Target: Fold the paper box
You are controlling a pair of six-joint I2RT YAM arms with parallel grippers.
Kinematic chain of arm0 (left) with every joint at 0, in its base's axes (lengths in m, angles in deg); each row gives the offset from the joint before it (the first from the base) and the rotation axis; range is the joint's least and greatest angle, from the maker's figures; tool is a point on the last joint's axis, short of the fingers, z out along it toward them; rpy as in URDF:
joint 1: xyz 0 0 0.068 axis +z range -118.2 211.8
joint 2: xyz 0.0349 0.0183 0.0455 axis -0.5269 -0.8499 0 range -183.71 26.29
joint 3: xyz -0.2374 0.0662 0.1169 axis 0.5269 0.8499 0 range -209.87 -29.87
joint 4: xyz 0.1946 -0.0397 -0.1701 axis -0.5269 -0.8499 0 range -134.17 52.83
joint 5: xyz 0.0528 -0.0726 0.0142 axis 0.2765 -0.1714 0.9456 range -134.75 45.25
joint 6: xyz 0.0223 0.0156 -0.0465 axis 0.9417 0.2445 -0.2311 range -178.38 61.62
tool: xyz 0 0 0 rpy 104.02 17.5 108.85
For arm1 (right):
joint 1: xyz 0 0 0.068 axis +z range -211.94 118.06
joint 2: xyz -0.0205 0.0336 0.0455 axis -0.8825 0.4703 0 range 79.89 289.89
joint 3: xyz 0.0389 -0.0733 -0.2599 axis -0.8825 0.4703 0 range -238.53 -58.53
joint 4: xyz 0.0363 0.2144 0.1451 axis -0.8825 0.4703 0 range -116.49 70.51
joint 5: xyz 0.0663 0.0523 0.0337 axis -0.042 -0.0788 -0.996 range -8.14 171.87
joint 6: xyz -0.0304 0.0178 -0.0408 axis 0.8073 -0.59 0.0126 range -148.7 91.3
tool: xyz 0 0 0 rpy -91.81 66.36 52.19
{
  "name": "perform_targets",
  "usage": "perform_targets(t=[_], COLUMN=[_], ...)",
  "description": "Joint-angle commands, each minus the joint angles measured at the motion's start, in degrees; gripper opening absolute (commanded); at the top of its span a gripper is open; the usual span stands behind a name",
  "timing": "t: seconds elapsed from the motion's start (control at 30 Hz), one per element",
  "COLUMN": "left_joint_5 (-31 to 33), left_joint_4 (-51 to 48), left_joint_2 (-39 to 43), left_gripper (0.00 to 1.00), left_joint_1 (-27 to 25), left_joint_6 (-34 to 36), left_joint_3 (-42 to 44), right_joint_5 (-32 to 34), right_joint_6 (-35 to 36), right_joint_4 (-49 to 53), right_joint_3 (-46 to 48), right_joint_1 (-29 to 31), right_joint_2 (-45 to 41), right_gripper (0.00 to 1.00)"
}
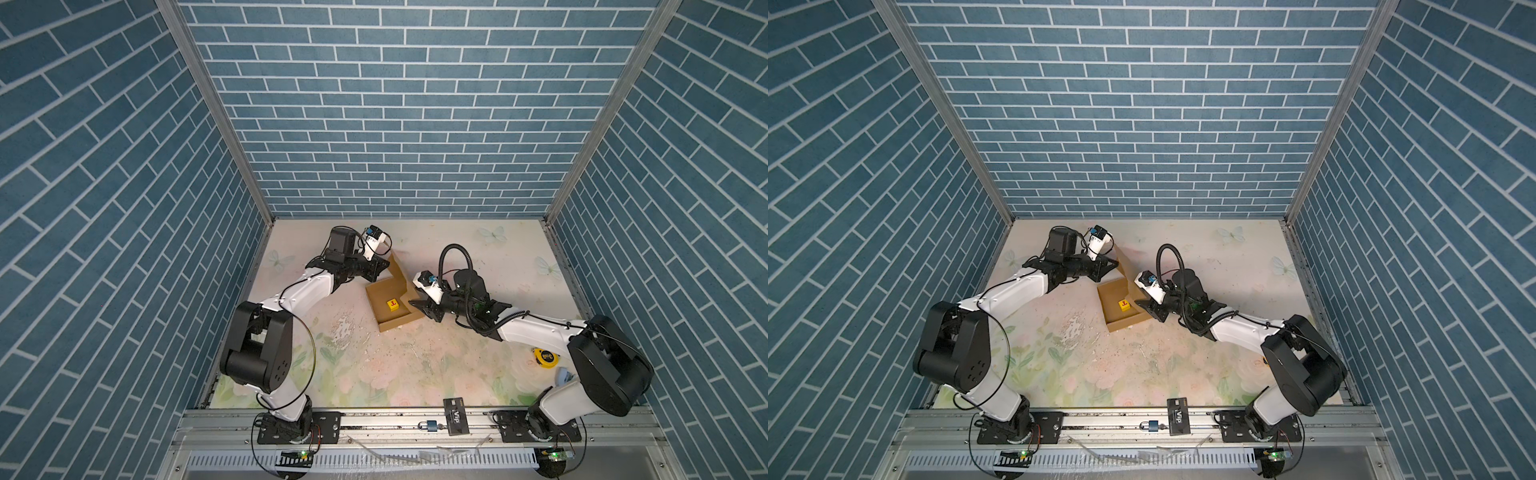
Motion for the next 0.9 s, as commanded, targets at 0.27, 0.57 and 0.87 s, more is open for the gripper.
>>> perform_targets(t=[0.27, 0.57, 0.87], left_joint_5=[-0.04, 2.24, 3.19], left_joint_4=[-0.31, 1.38, 4.55], left_joint_2=[1.21, 2.06, 5.27], left_gripper=[0.1, 0.28, 0.45], left_joint_1=[-0.18, 0.44, 4.43], left_joint_6=[0.26, 1.25, 2.31], left_joint_3=[2.75, 4.83, 9.49], right_joint_5=[4.33, 4.22, 3.46], right_joint_6=[3.88, 3.54, 2.91], right_joint_4=[-1.12, -2.64, -4.25], right_joint_3=[-0.04, 0.07, -0.77], right_joint_1=[2.62, 3.18, 3.18], right_joint_2=[3.38, 5.71, 7.82], right_gripper=[0.47, 0.46, 0.46])
